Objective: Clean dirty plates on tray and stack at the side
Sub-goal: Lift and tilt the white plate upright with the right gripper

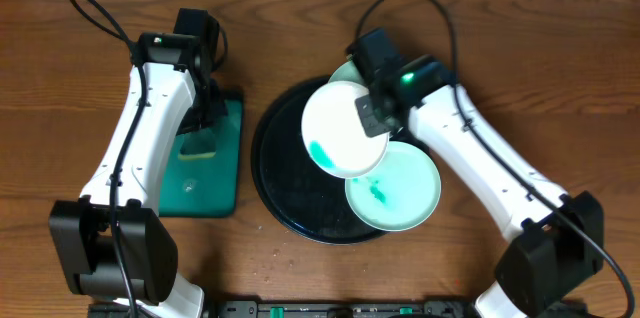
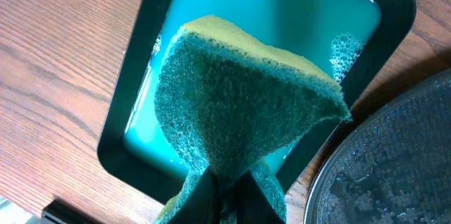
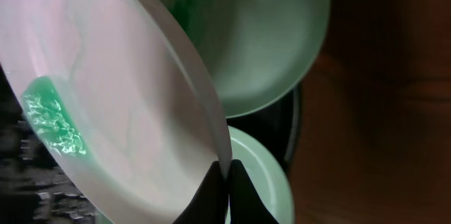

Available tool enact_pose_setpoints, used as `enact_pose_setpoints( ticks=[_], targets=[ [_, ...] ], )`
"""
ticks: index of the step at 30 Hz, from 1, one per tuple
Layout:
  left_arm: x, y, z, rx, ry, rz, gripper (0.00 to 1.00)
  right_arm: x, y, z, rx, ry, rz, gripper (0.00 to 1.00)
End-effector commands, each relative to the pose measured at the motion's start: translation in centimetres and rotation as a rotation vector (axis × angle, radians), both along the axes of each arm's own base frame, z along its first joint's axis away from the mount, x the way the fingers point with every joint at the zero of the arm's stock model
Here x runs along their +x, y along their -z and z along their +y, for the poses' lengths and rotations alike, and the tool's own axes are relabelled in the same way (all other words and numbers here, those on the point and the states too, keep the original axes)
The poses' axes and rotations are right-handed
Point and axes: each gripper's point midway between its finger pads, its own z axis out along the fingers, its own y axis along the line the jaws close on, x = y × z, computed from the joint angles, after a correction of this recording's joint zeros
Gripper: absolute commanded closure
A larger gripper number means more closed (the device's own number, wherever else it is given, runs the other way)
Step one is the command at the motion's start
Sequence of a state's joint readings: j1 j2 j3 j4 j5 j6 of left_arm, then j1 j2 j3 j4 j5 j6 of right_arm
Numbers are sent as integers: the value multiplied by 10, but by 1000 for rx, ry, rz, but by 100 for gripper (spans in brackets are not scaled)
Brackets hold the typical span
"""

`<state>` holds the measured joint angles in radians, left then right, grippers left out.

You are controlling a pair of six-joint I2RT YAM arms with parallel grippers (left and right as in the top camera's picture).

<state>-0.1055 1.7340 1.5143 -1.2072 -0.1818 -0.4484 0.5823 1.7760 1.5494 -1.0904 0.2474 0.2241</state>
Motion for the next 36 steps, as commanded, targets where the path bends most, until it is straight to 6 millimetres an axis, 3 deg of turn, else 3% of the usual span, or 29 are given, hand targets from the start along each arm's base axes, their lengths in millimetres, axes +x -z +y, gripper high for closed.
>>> enact_pose_setpoints(
  ticks=[1,10,20,26,36],
  targets=[
    [-2,5,2,4,-2,21,93,8,-30,-7,-191,-27,-168,99],
    [-2,5,2,4,-2,22,93,3,-69,6,-430,-115,-361,99],
    [3,5,2,5,2,1,93,-24,-121,50,-674,-263,-631,99],
    [8,4,19,19,-39,-24,93,-49,-153,74,-789,-306,-806,99],
    [9,12,51,-84,-142,-26,93,-85,-167,107,-852,-442,-893,99]
  ],
)
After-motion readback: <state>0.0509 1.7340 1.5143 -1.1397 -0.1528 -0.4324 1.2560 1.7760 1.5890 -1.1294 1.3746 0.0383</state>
